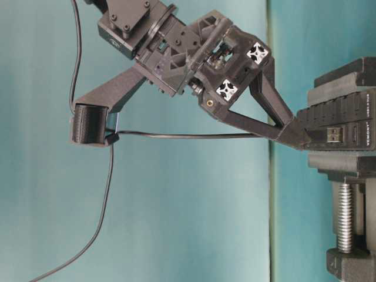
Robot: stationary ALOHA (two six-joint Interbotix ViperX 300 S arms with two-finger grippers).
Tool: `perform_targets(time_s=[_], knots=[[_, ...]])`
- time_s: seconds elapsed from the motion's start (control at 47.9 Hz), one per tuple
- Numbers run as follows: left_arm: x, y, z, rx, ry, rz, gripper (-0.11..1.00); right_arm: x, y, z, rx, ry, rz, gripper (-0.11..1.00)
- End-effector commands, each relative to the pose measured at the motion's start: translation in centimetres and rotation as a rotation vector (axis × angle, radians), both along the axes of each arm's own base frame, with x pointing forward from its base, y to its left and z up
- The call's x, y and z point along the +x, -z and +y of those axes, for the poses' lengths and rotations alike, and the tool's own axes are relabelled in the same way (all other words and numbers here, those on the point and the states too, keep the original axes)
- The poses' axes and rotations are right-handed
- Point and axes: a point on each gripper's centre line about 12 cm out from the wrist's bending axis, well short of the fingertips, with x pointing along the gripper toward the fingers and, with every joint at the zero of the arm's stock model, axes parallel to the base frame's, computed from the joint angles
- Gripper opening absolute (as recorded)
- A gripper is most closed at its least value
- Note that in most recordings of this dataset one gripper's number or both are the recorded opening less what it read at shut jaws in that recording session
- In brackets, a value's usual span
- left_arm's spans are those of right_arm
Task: Insert the USB into the second port from the front of the fixed hub.
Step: 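Push the USB plug down into the port with the right gripper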
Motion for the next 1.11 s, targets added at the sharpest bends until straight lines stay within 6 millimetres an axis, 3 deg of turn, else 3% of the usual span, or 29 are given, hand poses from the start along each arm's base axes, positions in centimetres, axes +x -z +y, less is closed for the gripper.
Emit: perform_targets(time_s=[0.0,1.085], knots=[[0.19,-0.39,0.0,0.0,0.0,-0.011,0.0,0.19,-0.66,0.2,0.01,0.005,-0.022,0.06],[0.18,-0.33,0.0,-0.001,-0.001,-0.009,0.0,0.55,-0.32,0.55,0.022,0.006,-0.037,0.06]])
